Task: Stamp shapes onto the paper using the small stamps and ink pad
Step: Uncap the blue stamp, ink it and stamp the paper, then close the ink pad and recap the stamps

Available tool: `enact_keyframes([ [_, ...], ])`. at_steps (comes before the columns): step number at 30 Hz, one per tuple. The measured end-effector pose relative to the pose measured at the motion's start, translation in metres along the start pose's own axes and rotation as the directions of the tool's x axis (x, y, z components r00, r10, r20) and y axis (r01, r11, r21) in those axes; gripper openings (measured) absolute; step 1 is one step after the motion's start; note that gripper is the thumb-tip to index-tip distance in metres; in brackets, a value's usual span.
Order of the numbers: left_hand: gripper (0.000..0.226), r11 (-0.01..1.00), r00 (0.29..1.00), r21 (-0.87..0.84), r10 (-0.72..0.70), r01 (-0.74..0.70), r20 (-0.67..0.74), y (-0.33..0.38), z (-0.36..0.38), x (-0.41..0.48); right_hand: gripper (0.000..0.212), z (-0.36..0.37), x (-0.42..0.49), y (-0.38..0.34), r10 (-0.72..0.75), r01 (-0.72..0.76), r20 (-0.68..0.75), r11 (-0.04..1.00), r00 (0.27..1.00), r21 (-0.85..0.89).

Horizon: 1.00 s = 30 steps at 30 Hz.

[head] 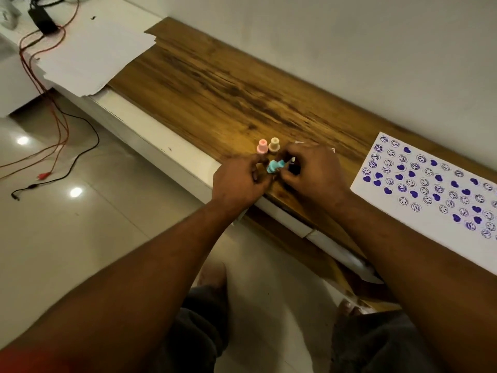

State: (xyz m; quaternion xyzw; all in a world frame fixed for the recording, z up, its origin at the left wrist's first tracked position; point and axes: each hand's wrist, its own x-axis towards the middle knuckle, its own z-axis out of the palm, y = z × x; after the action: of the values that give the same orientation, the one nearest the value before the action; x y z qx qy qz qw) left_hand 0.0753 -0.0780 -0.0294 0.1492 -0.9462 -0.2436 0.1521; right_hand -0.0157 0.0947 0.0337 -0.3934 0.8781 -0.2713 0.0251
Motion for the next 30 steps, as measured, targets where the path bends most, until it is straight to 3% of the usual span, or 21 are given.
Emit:
enact_keyframes([
  [13, 0.043, 1.0, 0.999, -0.01, -0.018, 0.018, 0.038, 0.0, 0.0, 0.001, 0.027, 0.012, 0.009, 0.0, -0.045, 0.046, 0.012, 0.982, 0.999, -0.182],
  [24, 0.038, 0.998, 1.0, -0.053, -0.016, 0.017, 0.027, 0.006, -0.004, -0.002, 0.035, 0.011, 0.014, -0.008, -0.157, 0.197, 0.128, 0.882, 0.979, -0.428],
  [30, 0.038, 0.998, 1.0, -0.053, -0.014, 0.015, 0.022, 0.008, -0.003, -0.003, 0.033, 0.013, 0.011, -0.011, -0.119, 0.142, 0.085, 0.927, 0.989, -0.348],
])
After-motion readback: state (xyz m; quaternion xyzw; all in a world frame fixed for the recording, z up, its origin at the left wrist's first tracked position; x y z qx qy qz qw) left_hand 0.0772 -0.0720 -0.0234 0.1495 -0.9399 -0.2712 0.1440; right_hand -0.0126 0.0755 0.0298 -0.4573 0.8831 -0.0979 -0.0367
